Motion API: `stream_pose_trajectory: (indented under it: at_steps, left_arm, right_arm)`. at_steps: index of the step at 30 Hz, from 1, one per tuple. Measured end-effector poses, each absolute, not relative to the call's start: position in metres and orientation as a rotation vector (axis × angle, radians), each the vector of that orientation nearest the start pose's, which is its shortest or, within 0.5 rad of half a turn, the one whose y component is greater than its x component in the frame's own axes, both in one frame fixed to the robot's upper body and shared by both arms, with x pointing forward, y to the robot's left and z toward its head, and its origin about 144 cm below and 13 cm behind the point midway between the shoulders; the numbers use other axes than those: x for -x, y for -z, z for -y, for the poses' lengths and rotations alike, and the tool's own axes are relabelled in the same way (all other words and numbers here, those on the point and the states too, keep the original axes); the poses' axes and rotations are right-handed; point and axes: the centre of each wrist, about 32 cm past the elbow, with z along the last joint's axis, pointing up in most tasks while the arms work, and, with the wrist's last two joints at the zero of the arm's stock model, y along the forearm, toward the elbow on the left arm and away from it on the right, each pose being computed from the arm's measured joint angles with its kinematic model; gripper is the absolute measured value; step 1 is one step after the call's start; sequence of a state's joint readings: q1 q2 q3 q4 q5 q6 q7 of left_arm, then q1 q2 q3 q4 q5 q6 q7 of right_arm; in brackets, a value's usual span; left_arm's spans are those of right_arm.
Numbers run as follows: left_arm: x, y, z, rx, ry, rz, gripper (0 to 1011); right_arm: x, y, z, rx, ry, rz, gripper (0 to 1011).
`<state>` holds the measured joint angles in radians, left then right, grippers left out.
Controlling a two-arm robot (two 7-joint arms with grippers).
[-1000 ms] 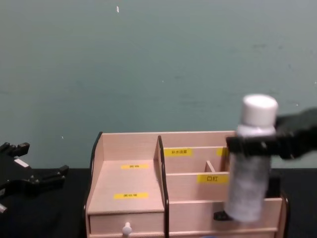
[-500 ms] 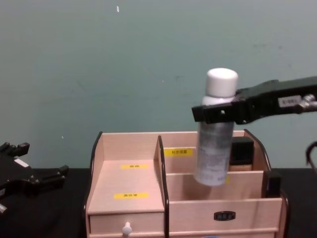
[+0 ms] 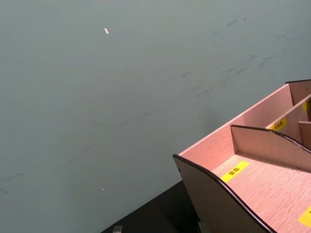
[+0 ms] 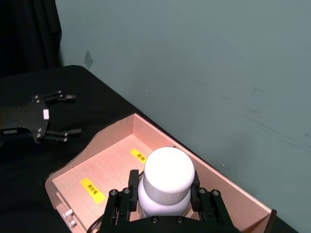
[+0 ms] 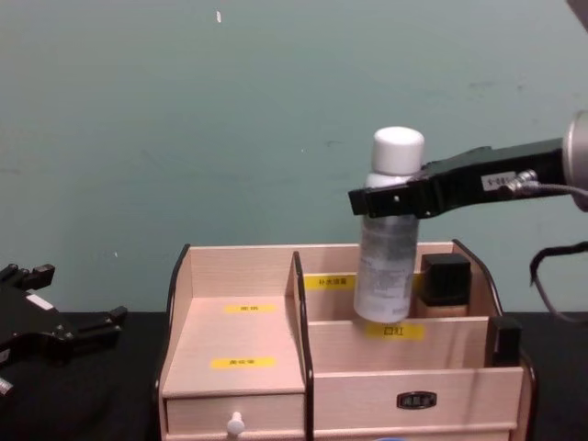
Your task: Pick up the facial cleanser and watermelon frost from the table and place them into the tiered storage box.
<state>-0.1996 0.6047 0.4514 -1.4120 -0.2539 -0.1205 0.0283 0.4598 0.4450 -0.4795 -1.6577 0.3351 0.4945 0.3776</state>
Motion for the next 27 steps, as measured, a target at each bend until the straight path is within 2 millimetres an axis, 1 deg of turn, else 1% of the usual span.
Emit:
stream_pose_trajectory:
  at_steps: [14,27]
  left_arm:
    - [-0.489,-1.140,-0.310,-0.304,-1.248,0.285,1001]
    - [-0.489,-1.140,-0.310,-0.304,-1.248,0.285,1001]
  right_arm:
    - [-0.550,-1.287,0.199,0.318,0.792,0.062,594]
    - [-0.562,-1.282,0.193,0.328,0.785,0.067,594]
